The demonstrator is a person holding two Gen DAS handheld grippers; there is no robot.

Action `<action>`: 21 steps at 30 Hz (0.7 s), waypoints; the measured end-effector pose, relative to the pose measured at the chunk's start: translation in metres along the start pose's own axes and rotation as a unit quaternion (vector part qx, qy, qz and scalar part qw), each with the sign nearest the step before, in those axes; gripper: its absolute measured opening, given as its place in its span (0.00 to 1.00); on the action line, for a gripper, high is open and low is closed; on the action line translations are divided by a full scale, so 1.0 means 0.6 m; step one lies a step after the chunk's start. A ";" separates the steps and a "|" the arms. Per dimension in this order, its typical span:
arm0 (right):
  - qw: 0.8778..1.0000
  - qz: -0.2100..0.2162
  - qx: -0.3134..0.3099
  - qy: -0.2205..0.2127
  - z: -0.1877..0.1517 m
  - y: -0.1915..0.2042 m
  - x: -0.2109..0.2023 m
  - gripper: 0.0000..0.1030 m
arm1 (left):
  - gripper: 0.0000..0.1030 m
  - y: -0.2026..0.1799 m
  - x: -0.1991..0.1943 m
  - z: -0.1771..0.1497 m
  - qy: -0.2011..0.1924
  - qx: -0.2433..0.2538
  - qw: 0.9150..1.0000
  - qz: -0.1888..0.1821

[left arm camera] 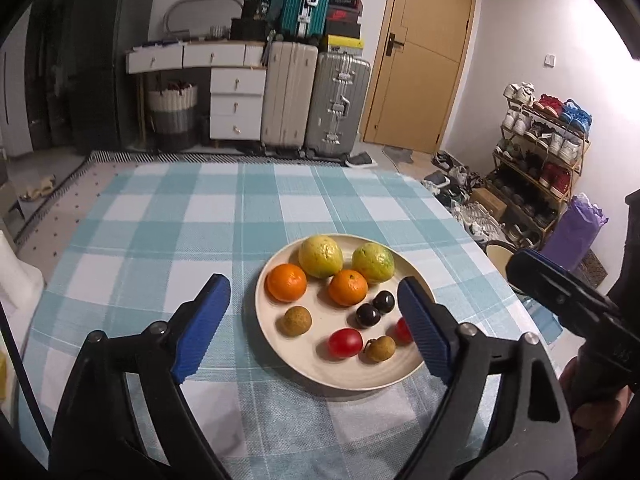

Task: Organize fruits

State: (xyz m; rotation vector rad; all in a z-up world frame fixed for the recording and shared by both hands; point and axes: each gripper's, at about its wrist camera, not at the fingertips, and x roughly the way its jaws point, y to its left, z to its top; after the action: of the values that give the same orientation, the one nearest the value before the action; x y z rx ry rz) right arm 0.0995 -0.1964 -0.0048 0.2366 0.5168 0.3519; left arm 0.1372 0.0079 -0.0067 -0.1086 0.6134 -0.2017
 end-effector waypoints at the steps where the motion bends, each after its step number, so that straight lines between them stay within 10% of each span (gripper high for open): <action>1: 1.000 -0.001 -0.002 -0.002 0.000 0.003 -0.005 0.85 | 0.91 0.000 -0.010 -0.001 -0.012 0.001 1.000 0.008; 21: 0.992 -0.033 -0.091 -0.076 -0.052 0.065 -0.056 1.00 | 1.00 -0.004 -0.115 -0.067 -0.136 0.052 0.989 0.023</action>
State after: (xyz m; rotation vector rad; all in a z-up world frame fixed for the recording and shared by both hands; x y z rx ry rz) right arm 0.0457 -0.1696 -0.0041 0.0686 0.3398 0.3121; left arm 0.0586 0.0193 -0.0004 -0.0201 0.3316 -0.1712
